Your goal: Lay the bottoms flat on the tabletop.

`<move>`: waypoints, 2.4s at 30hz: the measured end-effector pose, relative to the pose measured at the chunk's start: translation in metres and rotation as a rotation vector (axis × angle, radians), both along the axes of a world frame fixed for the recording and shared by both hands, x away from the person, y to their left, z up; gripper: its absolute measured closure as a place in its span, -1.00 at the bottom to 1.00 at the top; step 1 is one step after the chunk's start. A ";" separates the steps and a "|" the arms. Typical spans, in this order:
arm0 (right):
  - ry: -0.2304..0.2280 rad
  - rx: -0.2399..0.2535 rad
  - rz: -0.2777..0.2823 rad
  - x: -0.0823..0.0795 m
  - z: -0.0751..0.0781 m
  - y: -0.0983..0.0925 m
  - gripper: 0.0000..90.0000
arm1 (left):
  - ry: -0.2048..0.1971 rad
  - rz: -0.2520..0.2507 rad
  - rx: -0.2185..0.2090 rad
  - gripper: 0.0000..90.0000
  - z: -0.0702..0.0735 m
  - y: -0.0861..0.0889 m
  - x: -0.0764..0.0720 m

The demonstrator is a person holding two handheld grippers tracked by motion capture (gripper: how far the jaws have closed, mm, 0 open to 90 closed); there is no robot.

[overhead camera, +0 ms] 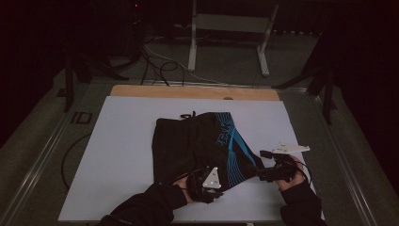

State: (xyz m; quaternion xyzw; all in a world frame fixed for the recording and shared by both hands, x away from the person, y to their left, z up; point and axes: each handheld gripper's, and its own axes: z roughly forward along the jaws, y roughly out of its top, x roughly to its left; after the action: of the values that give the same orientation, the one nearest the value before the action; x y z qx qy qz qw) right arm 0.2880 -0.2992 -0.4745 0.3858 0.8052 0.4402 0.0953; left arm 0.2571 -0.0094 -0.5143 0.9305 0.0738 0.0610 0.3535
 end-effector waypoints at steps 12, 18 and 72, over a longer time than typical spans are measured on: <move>0.132 -0.147 -0.158 0.002 -0.030 -0.018 -0.05 | -0.035 -0.002 0.004 0.86 0.000 0.001 -0.005; 0.177 -0.185 -0.185 0.006 -0.034 -0.014 0.59 | -0.034 -0.010 0.012 0.87 0.001 0.002 -0.004; -0.010 -0.007 -0.072 -0.042 -0.007 0.013 -0.70 | 0.234 -0.072 -0.071 -0.64 0.018 0.038 -0.007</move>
State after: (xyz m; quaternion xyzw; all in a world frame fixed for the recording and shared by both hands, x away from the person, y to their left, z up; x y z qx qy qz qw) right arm 0.2458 -0.2859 -0.4812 0.4122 0.7916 0.4357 0.1165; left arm 0.2498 0.0283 -0.4963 0.9203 0.0831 -0.0636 0.3770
